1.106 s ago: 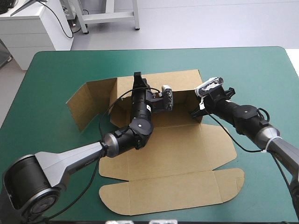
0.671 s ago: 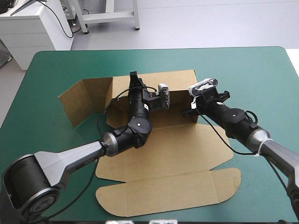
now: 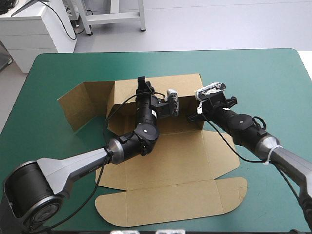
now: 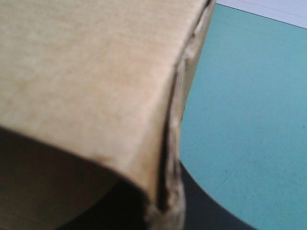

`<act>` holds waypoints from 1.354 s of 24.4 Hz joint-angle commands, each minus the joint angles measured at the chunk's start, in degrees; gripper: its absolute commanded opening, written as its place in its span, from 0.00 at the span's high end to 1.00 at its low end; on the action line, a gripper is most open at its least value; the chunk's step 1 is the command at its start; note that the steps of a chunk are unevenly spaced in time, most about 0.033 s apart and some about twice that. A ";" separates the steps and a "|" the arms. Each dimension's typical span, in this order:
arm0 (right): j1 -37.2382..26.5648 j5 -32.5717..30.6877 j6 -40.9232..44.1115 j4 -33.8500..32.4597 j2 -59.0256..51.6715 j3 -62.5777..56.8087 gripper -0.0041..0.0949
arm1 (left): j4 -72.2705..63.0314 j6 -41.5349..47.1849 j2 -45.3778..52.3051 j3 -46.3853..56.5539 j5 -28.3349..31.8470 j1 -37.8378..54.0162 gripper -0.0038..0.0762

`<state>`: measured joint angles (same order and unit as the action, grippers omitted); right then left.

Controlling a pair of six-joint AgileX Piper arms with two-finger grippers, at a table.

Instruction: Fold the box

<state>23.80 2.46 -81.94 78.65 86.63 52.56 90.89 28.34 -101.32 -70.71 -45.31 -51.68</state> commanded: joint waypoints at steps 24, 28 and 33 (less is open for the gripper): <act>1.29 1.72 3.74 -1.12 -1.54 2.08 0.96 | 8.27 7.03 1.83 -1.12 -15.86 -14.57 0.74; 1.19 7.72 3.74 -0.96 -1.54 4.54 0.96 | 8.27 8.38 1.83 -1.12 -17.61 -16.49 0.74; -2.17 7.63 3.49 1.50 -1.43 6.52 0.96 | 6.80 8.46 2.28 -1.12 -18.40 -18.41 0.80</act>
<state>23.31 8.66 -78.40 78.66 87.40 56.86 96.05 35.89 -102.04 -70.41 -60.76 -69.43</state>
